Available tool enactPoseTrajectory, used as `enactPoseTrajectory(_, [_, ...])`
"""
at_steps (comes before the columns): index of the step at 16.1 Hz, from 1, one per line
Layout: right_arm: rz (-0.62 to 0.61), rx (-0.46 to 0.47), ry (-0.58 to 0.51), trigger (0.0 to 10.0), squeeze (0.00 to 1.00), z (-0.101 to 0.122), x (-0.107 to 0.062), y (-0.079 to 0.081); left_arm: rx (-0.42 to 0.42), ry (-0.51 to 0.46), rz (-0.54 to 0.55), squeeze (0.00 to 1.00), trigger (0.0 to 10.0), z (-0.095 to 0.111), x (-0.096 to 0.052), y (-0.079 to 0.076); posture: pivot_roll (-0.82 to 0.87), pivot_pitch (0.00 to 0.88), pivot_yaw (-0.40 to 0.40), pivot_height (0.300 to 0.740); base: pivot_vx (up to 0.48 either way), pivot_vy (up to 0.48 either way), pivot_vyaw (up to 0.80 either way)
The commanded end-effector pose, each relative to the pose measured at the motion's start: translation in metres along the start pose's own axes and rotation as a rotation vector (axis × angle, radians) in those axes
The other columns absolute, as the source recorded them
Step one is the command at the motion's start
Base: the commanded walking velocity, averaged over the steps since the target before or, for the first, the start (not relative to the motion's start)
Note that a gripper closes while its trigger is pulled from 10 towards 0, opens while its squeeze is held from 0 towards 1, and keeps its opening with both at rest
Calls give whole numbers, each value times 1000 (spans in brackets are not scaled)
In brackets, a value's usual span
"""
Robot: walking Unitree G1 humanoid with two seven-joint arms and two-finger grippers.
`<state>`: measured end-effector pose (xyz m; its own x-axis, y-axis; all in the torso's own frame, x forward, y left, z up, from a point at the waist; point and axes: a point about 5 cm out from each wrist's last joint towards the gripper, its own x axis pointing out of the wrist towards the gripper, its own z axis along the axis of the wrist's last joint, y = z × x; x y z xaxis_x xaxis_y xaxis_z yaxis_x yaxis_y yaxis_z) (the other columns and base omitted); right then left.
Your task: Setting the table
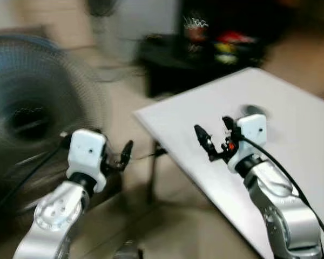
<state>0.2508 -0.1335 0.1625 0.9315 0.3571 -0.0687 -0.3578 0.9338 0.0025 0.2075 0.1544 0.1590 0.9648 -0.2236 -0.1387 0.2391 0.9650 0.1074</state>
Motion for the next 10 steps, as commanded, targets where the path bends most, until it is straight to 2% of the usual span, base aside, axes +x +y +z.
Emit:
enactPoseTrajectory(1, [5, 9, -30, 10000, 1000, 4, 1, 3, 31, -8, -18, 0, 10000, 0, 4, -2, 119, 0, 42, 740, 0, 0, 800])
enactPoseTrajectory(3, [0, 10, -32, 10000, 1000, 2, 0, 2, -9, -24, -14, 0, 10000, -1, 8, -6, 141, 0, 12, 740, 0, 0, 800])
enactPoseTrajectory(4, [0, 11, -33, 10000, 1000, 2, -2, 3, 9, -15, -19, 0, 10000, -3, 8, -8, 152, 0, -4, 740, 0, 0, 800])
enactPoseTrajectory(7, [1, 46, -20, 10000, 1000, -3, -1, 4, 7, -10, 23, 0, 10000, -4, 3, -4, 135, 0, 18, 740, 0, 0, 800])
enactPoseTrajectory(10, [-14, 84, -44, 10000, 1000, 1, 10, 1, 14, -84, 56, 0, 10000, 14, 15, 2, 151, 0, 0, 740, 0, 0, 800])
